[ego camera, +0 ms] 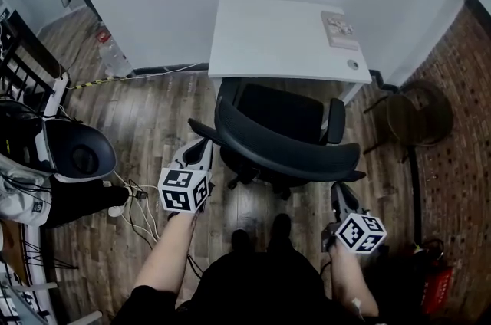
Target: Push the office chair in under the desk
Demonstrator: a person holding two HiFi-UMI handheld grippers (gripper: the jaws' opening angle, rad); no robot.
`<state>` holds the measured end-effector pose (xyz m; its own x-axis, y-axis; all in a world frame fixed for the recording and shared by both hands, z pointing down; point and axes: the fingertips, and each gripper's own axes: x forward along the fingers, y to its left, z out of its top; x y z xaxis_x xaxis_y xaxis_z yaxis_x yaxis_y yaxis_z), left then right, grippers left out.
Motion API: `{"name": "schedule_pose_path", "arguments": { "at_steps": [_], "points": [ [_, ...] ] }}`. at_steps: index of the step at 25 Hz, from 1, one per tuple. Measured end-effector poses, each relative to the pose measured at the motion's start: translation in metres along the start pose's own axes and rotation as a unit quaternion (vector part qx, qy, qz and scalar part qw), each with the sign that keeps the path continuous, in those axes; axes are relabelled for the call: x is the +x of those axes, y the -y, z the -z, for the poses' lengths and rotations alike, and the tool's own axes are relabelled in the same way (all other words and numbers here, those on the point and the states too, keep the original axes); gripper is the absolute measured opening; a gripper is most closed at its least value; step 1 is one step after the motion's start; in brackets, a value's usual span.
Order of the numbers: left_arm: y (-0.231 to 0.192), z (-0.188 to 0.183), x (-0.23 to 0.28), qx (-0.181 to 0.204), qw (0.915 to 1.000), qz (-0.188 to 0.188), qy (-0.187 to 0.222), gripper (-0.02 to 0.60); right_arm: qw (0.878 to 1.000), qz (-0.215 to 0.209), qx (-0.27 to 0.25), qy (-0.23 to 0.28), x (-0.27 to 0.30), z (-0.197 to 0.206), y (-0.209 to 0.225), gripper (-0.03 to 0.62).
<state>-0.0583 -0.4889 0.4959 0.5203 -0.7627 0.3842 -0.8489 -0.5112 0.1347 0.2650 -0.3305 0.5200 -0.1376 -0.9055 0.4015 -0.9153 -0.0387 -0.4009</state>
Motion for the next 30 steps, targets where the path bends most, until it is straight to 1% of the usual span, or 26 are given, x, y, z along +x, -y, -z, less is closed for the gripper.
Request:
{"name": "schedule_pose_path", "arguments": {
  "at_steps": [5,8,11,18,21,24,26,30],
  "points": [
    [0.022,0.0,0.015,-0.002,0.9999,0.01,0.001,0.011,1.0,0.016,-0.018,0.008,0.013,-0.018,0.03,0.04],
    [0.034,-0.003,0.029,-0.001,0.9999,0.01,-0.003,0.011,0.999,0.016,-0.023,0.015,0.023,-0.031,0.044,0.081],
    [0.044,-0.006,0.043,0.002,0.9999,0.007,-0.007,0.011,0.999,0.016,-0.028,0.018,0.034,-0.043,0.056,0.098],
    [0.07,-0.015,0.068,0.006,0.9997,0.016,-0.015,0.011,0.999,0.027,-0.019,0.028,0.054,-0.075,0.091,0.1],
    [0.084,-0.01,0.077,0.009,0.9997,0.015,-0.016,0.014,0.999,0.023,-0.022,0.03,0.058,-0.076,0.107,0.104],
    [0.083,-0.002,0.08,0.007,0.9998,-0.005,-0.017,0.026,0.999,0.01,-0.029,0.028,0.059,-0.065,0.107,0.101],
    [0.079,-0.003,0.082,0.002,0.9998,-0.013,-0.016,0.026,0.999,0.006,-0.023,0.029,0.06,-0.065,0.105,0.086],
    [0.077,-0.024,0.088,0.001,0.9997,-0.017,-0.018,0.026,1.0,0.001,-0.012,0.025,0.066,-0.089,0.102,0.084]
  ]
}}
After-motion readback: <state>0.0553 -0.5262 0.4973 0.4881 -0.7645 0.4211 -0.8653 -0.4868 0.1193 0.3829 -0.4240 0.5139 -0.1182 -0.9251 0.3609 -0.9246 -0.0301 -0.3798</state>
